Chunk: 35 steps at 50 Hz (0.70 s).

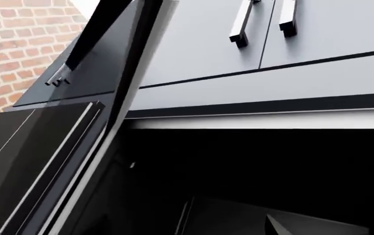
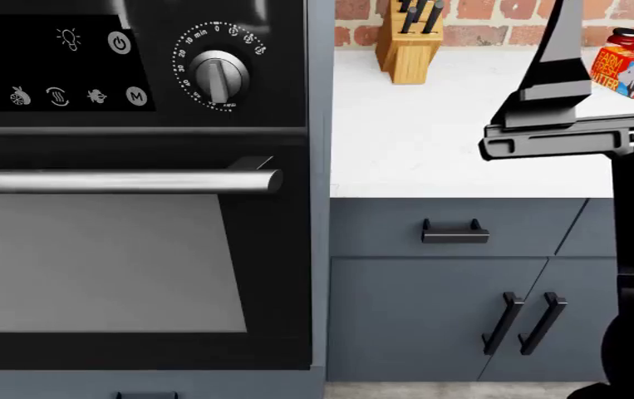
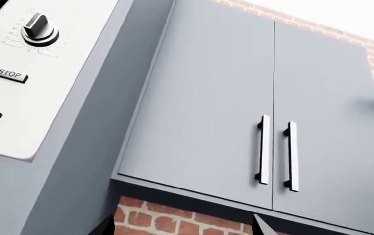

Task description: Open the microwave door

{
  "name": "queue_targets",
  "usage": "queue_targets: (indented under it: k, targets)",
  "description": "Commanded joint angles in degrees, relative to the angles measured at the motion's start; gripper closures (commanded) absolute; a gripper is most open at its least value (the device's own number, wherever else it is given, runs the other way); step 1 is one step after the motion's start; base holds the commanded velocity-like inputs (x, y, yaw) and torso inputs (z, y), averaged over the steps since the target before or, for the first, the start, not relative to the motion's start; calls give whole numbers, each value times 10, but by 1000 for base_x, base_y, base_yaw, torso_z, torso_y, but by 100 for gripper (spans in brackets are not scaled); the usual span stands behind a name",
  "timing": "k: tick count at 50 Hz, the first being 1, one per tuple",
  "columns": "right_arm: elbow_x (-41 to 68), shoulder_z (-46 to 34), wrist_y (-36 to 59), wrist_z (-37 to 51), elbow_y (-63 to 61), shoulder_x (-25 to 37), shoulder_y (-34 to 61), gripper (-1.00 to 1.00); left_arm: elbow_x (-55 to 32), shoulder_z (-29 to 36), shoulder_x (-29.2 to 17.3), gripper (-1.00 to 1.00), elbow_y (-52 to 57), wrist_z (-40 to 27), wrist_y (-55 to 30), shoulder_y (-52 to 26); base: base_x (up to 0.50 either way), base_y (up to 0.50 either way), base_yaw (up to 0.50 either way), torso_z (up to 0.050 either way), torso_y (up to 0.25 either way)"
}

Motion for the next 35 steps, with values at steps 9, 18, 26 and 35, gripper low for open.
queue_targets:
  k: [9,18,26,35]
  targets:
    - [15,3,-7,11,0,2,-15,-100,0,-43,-76,-100,97,2,-67,49,0,0,0,0,0]
    - [21,3,-10,16,1,3,-19,-100,5,-61,-118,-100,124,8,-93,64,0,0,0,0,0]
    - [20,5,-12,15,1,2,-21,-100,10,-73,-152,-100,135,13,-108,71,0,0,0,0,0]
    - [28,8,-16,21,1,4,-28,-100,20,-81,-199,-100,140,22,-123,75,0,0,0,0,0]
